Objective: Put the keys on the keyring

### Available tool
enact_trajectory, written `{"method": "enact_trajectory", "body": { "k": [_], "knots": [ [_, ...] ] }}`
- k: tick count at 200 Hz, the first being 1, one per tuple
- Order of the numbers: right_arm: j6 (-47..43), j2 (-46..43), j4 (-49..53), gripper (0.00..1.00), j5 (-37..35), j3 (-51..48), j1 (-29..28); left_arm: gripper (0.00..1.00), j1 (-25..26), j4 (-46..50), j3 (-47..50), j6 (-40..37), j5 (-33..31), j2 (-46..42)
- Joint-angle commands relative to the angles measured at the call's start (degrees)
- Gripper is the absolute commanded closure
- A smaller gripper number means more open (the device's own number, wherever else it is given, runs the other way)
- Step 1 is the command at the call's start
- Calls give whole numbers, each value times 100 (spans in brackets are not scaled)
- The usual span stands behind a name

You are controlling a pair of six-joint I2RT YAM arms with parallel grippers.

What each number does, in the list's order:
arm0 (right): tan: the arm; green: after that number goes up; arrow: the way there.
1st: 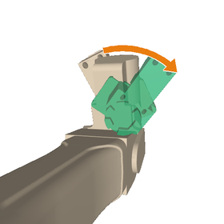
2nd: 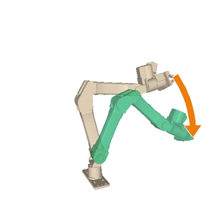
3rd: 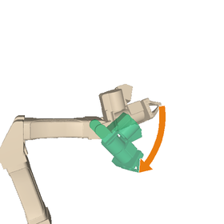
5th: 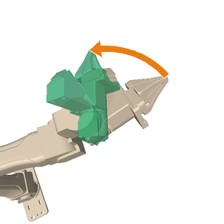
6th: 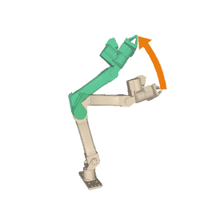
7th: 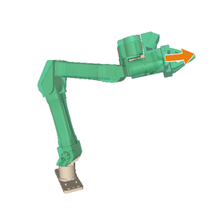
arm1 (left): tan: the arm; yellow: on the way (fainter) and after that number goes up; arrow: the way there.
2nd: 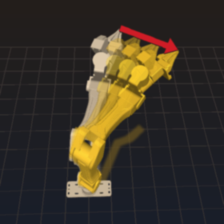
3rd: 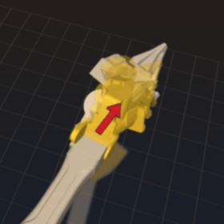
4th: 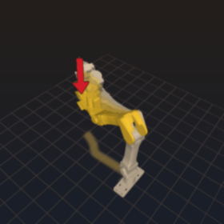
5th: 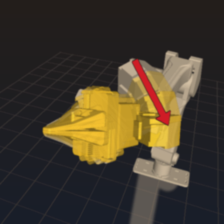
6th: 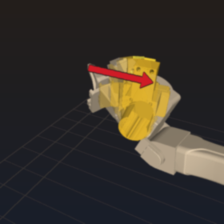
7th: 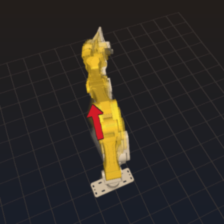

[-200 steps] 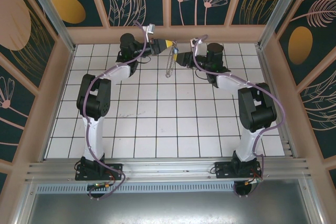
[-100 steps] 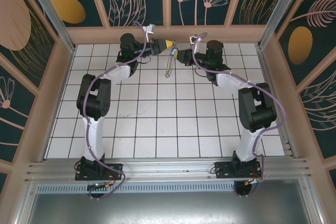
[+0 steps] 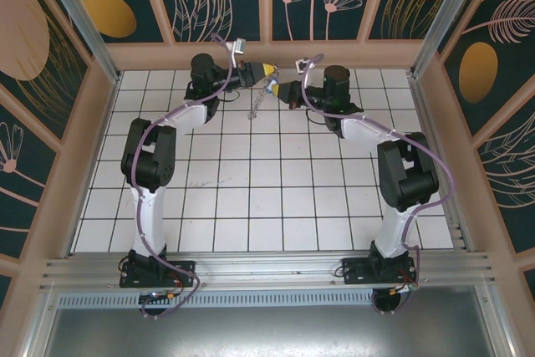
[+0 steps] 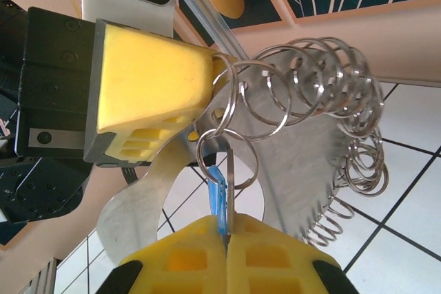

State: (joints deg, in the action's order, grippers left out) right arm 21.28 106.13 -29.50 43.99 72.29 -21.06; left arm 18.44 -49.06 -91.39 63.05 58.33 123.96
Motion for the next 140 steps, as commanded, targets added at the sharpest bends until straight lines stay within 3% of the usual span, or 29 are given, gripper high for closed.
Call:
{"method": "enact_trajectory", "body": {
  "k": [1,98,122,140],
  "knots": [
    [-106,-285,-86,100,198,-15,-211,100,55,-360,18,-65,-93,-344],
    [-89,-222,29,100,75,81,-361,100,108,-552,235,-15,-177,-423],
    [34,-451,-90,75,62,-268,-245,100,108,-608,301,-11,-233,-446],
    [302,-742,-417,69,85,-796,-48,100,108,-767,400,77,-307,-480]
  ]
}}
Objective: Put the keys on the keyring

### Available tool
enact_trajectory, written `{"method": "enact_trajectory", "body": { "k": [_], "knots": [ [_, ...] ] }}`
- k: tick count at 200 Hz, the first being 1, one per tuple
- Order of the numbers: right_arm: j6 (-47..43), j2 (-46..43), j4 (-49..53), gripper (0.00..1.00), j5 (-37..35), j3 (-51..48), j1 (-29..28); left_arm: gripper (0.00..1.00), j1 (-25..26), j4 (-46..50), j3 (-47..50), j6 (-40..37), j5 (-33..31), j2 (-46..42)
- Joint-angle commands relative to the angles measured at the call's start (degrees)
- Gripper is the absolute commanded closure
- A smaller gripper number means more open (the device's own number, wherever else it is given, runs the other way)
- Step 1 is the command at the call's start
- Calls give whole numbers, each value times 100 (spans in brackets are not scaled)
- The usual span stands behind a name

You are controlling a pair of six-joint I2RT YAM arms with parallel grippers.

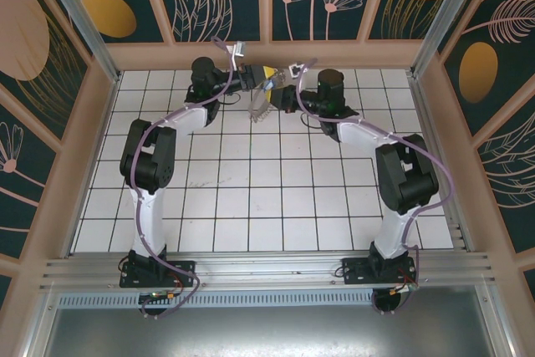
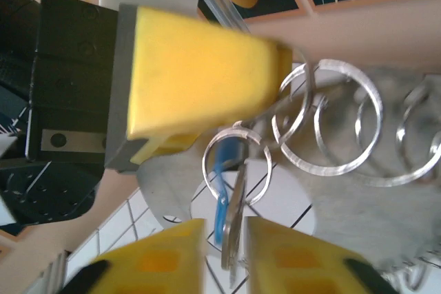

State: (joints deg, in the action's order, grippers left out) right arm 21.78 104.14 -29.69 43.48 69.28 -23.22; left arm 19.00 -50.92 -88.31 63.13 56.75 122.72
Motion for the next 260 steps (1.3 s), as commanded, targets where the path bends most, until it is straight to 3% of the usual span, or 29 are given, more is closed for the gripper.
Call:
{"method": "enact_trajectory", "body": {
  "k": [1,54,100,190,260],
  "knots": [
    [272,-561,-419,69,139,-525,182,100,51,-593,102,77,-162,-359],
    [1661,-1308,-1956,65,37,-1670,681,100,53,-1424,543,502,-465,-482],
    [2362,-1297,-2368,64,-390,-1255,550,100,92,-1680,846,551,-619,-688],
    [3798,-256,-3765,66,-324,-525,367,100,147,-1794,895,606,-665,-710],
    [3920,20,-3895,69,-262,-380,209,100,172,-1806,886,608,-650,-677]
  ]
}}
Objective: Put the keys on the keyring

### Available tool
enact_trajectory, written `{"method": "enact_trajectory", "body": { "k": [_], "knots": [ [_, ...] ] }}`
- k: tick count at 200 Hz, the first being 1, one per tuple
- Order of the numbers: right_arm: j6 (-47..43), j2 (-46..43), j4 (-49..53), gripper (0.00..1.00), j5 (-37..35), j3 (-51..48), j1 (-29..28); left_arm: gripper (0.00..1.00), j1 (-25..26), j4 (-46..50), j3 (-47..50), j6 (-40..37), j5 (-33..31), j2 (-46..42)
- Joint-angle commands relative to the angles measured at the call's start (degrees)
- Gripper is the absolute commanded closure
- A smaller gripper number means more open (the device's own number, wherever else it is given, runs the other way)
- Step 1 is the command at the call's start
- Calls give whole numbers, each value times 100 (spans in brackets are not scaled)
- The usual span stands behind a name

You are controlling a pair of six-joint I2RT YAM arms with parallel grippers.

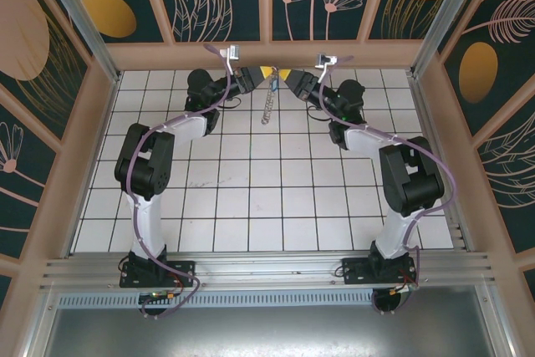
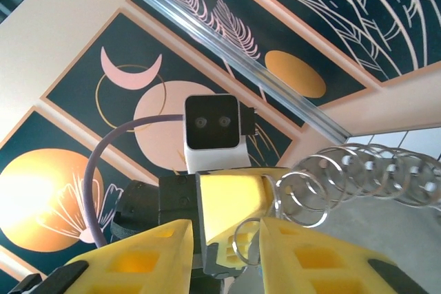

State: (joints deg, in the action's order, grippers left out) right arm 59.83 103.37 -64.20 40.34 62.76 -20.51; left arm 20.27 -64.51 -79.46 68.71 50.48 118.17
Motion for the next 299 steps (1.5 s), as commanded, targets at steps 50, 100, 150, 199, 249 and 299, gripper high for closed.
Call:
{"method": "enact_trajectory", "body": {
  "k": [50,100,150,199,249,299],
  "knots": [
    [102,211,-417,69,63,362,-98,100,48,-444,-8,50,-20,-232],
    [42,187,-395,69,-129,177,3,100,47,-431,10,37,-12,-272],
    [94,267,-426,69,-73,243,16,100,60,-431,10,33,-2,-277],
    [125,390,-418,69,-35,382,-17,100,60,-441,18,33,-3,-289],
    [126,476,-373,71,36,535,-71,100,59,-431,25,33,-3,-294],
    [87,447,-323,80,105,568,-67,100,65,-431,45,20,-2,-269]
  ]
}}
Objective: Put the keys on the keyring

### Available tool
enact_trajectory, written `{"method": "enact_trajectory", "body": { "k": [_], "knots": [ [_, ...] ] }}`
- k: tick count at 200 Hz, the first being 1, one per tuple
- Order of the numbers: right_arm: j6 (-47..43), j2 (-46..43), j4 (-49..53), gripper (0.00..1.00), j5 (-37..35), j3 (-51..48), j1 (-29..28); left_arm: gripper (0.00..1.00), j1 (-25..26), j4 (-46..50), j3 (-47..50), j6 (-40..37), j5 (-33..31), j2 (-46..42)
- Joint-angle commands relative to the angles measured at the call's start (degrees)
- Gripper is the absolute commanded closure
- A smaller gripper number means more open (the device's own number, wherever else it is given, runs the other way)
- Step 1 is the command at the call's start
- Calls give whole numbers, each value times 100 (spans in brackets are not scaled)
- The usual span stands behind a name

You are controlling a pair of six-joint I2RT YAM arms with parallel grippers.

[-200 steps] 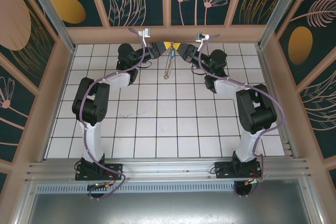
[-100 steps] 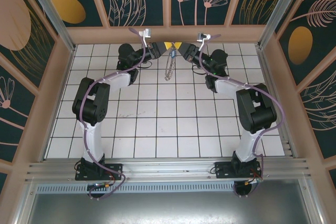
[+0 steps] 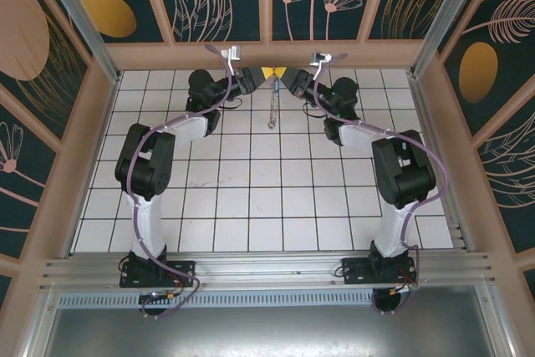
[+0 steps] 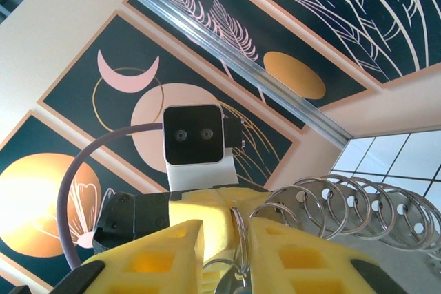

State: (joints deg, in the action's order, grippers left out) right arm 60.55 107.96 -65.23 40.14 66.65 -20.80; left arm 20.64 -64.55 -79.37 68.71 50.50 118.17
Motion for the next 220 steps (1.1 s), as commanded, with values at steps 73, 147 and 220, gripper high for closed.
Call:
{"method": "enact_trajectory", "body": {
  "k": [73,147,220],
  "knots": [
    [-175,-64,3,100,221,214,-60,100,27,-383,36,-15,8,-270],
    [-731,-182,543,100,331,256,38,92,19,-58,-100,-307,57,-338],
    [-1178,-173,1017,100,1199,467,510,73,-198,502,-448,-684,215,-316]
  ]
}}
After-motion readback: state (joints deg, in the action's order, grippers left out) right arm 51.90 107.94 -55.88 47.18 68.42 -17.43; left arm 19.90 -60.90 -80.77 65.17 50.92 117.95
